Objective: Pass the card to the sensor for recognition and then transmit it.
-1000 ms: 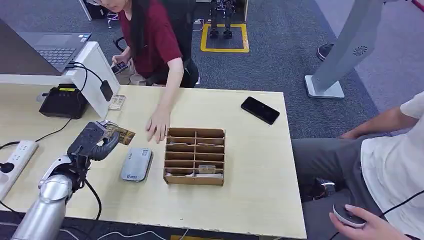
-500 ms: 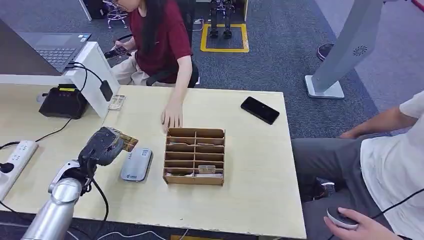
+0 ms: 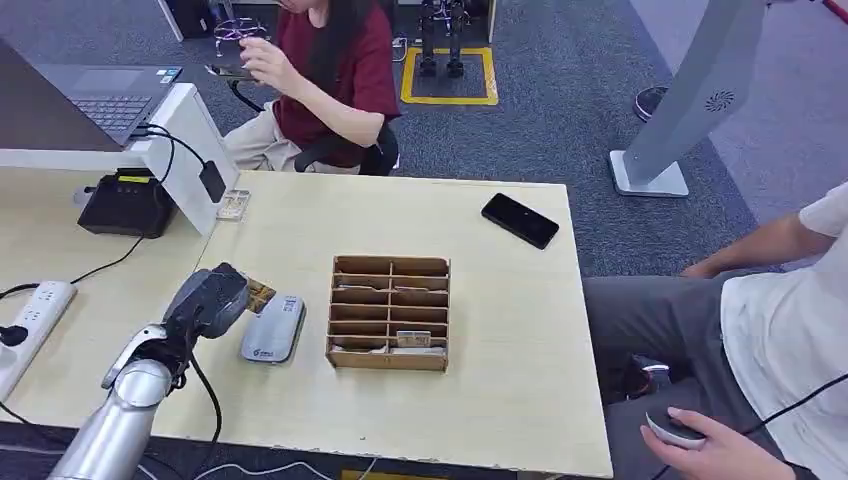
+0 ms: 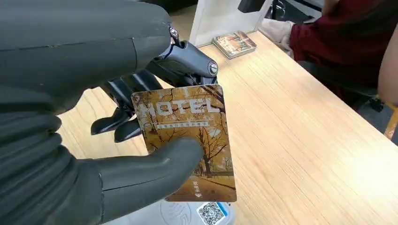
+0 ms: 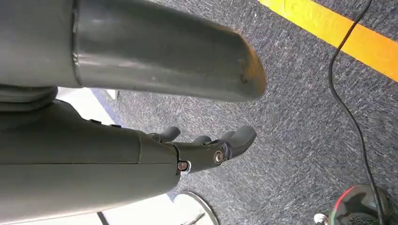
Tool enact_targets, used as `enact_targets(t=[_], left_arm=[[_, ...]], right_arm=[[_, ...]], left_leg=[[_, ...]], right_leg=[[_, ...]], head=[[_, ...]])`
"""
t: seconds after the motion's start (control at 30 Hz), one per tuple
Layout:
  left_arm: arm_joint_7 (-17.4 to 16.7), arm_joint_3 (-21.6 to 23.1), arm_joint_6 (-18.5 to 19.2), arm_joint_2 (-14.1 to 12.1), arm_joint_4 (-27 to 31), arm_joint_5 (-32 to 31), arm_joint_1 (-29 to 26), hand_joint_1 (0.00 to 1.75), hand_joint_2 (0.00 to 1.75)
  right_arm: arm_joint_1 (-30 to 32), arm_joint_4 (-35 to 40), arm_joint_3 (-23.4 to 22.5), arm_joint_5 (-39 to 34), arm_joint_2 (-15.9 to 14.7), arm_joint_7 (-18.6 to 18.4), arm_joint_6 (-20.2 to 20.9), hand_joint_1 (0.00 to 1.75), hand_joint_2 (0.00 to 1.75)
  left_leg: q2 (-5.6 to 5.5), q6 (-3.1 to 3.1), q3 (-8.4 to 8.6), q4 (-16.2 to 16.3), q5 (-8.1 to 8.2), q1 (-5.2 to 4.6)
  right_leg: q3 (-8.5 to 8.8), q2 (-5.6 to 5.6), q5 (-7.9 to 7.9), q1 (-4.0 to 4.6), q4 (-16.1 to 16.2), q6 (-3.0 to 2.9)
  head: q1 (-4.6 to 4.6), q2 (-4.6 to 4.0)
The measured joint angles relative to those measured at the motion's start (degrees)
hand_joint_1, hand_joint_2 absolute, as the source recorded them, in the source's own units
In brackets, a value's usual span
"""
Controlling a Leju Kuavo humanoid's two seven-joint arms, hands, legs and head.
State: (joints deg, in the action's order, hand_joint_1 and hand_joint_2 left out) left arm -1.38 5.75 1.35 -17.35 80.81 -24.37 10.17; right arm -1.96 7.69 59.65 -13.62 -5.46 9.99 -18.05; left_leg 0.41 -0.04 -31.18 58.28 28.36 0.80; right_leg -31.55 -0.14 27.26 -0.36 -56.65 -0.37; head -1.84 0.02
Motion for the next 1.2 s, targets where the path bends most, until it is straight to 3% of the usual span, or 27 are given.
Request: enact_targets(t=[1.2], left_arm=[[-1.03, 1.55, 0.5, 2.49, -3.78, -3.32, 0.01, 1.75, 1.75]], right_arm=[[-0.06, 0.31, 0.35, 0.33, 0.24, -0.2, 0.0, 0.0, 0.0]], left_leg=[[0.0, 0.0, 0.0, 0.0, 0.0, 0.0]], right_leg=[[0.0, 0.0, 0.0, 0.0, 0.0, 0.0]], head=[[0.0, 0.0]])
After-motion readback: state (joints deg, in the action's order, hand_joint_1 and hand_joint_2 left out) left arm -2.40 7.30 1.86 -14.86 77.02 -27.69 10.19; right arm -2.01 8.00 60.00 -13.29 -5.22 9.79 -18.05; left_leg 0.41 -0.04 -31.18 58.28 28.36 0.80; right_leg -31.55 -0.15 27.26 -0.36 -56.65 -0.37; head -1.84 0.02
